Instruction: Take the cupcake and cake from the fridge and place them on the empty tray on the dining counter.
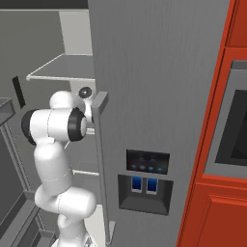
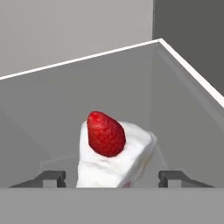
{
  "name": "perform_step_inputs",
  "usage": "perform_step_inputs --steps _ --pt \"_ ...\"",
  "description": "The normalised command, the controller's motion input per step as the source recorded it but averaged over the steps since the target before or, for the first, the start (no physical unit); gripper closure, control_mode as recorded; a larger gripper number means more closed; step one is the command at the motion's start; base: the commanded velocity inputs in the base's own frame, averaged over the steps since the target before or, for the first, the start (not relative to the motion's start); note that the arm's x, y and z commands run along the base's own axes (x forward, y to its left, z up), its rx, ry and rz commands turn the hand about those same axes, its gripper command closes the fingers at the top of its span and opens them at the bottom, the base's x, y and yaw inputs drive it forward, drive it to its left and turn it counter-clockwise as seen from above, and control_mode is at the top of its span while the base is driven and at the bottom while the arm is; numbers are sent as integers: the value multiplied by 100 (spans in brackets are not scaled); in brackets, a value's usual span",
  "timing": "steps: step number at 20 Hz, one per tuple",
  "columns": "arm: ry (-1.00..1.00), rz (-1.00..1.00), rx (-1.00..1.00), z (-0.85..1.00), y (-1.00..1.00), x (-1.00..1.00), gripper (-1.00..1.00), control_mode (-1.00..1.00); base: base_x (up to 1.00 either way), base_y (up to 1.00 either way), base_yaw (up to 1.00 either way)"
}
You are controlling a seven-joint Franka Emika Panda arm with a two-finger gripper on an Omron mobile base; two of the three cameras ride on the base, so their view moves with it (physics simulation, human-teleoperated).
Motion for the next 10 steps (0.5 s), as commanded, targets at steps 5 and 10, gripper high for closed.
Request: perform_step_inputs --steps 5,10 --pt "0 0 0 -30 0 4 100 -100 0 0 0" --pt "0 0 0 -34 0 0 100 -100 0 0 0"
